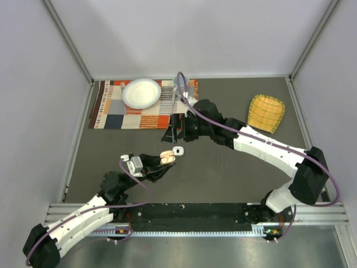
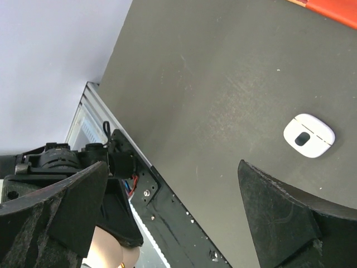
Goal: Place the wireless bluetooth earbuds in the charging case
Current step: Close the charging case with the earbuds.
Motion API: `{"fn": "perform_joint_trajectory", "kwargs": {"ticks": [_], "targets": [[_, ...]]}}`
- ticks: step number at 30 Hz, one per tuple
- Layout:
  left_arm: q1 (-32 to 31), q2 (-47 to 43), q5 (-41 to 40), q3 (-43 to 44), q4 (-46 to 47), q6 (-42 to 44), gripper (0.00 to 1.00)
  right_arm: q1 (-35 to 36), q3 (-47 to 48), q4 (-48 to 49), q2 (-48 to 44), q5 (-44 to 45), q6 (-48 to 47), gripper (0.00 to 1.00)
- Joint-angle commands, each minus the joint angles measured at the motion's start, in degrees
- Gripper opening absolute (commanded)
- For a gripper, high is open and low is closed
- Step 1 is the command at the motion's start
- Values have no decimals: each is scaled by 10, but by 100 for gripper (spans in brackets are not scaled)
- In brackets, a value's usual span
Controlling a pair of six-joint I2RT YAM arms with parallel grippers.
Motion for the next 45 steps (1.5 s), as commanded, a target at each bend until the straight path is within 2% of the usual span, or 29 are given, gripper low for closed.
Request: {"fn": "perform_joint_trajectory", "kwargs": {"ticks": [1, 23, 36, 39, 45], "targets": [[0, 0, -35, -23, 59, -6, 0, 8, 13, -6, -15, -6, -18, 99], [0, 0, -56, -31, 64, -7, 0, 26, 2, -5, -16, 1, -27, 99], [0, -6, -96, -34, 58, -30, 0, 30, -17, -6, -38, 17, -43, 99], [0, -7, -100, -33, 53, -30, 0, 31, -20, -4, -45, 28, -42, 99], [0, -18, -119, -23, 2, -26, 0, 31, -50, -5, -84, 145, -13, 99]]}}
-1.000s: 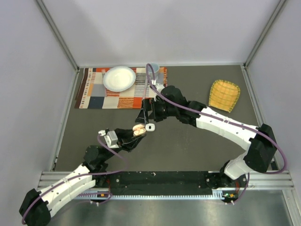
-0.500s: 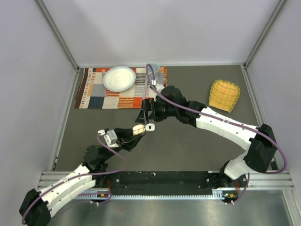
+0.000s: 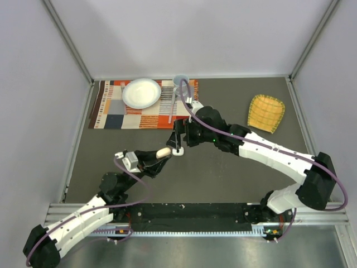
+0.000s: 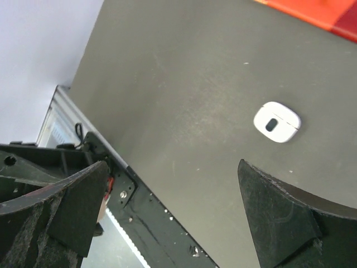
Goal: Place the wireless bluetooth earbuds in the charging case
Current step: Close the charging case with the earbuds, then place the charging case with the earbuds at the center of the board.
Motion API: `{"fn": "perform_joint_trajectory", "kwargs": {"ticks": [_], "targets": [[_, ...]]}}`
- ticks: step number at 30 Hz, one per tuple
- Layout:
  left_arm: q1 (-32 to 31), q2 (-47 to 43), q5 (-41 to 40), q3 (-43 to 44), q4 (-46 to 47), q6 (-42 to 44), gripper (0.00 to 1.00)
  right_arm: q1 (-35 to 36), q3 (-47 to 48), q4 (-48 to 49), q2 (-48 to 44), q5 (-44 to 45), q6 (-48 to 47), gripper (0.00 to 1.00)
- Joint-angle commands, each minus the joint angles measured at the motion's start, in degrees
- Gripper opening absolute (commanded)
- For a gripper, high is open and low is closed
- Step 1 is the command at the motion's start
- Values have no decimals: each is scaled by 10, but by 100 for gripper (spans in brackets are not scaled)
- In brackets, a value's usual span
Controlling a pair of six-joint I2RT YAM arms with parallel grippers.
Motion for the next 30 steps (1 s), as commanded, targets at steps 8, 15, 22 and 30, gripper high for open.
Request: {"fn": "perform_joint_trajectory", "kwargs": {"ticks": [8, 15, 22, 30], "targets": [[0, -52, -69, 6, -109, -7, 0, 5, -81, 9, -101, 304, 92, 99], [0, -31, -91, 54, -196, -45, 0, 4, -124, 7, -126, 382, 130, 99], [0, 55, -115, 93, -197, -95, 0, 3, -139, 8, -125, 378, 139, 99], [1, 161, -62, 151, -247, -123, 0, 3, -160, 5, -143, 389, 141, 99]]}}
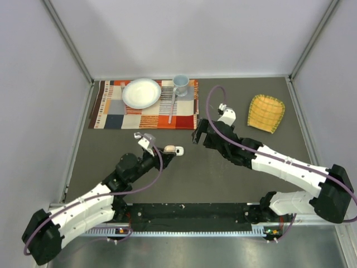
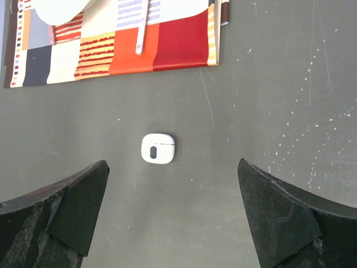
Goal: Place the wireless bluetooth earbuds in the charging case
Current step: Place the charging case with the earbuds at the center of the board.
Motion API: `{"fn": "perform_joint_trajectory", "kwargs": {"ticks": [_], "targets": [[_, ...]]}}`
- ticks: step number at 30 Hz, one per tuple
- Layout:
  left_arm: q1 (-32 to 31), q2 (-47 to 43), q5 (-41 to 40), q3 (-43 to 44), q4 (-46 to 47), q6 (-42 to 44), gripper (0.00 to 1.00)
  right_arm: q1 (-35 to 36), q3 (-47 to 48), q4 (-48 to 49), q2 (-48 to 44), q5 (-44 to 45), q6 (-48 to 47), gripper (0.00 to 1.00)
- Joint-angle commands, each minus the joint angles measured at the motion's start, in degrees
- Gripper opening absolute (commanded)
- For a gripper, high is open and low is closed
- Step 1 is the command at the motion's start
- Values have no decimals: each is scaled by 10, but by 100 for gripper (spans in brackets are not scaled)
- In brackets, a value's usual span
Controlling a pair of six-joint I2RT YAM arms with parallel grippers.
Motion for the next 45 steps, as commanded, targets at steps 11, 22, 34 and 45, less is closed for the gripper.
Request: {"fn": "perform_joint_trajectory", "kwargs": {"ticks": [11, 22, 34, 45], "targets": [[16, 203, 78, 90, 46, -136, 0, -2, -17, 7, -33, 30, 5, 99], [28, 374, 155, 105, 124, -219, 0, -4, -20, 6, -35, 26, 11, 99], [35, 401, 139, 60, 164, -252, 0, -4, -16, 5, -33, 17, 7, 99], [40, 392, 150, 37, 163, -274, 0, -6, -21, -1, -41, 26, 11, 99]]}}
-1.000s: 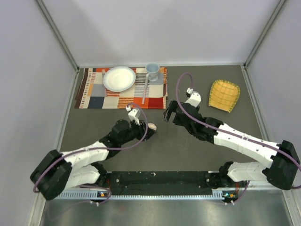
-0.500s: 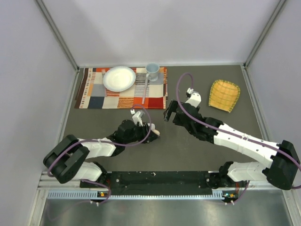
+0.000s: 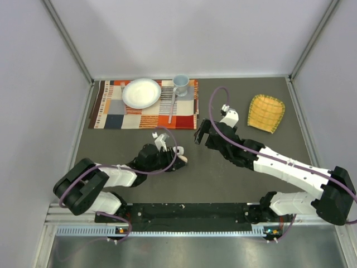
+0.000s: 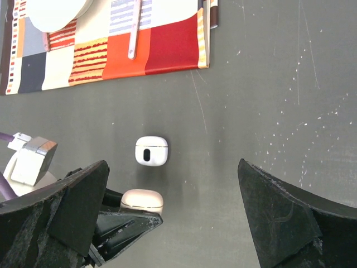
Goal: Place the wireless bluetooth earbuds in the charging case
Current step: Place the charging case with the earbuds at the center of the board.
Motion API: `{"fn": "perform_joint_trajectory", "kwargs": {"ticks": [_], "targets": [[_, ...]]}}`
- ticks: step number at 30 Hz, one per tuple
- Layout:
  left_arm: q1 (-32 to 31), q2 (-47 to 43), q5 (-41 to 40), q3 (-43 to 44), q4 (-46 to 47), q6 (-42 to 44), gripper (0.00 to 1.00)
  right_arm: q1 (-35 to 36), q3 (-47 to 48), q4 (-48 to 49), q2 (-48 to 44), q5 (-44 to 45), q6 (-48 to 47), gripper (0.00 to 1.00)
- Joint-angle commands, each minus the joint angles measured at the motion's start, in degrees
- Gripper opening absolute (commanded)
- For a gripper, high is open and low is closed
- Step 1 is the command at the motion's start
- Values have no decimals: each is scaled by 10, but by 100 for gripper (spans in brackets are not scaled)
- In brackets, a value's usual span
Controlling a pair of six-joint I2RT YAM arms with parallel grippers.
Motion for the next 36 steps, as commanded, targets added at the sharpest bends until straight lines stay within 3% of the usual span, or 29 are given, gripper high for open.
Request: {"fn": "perform_joint_trajectory", "kwargs": {"ticks": [1, 20, 36], "targets": [[2, -16, -6, -10, 9, -2, 0, -4, -3, 0, -23, 8, 12, 99], [1, 73, 14, -42, 133, -70, 3, -8, -5, 0, -23, 17, 34, 99], [1, 107, 18, -60, 191, -112, 21, -20, -36, 0, -44, 13, 83, 99]]}}
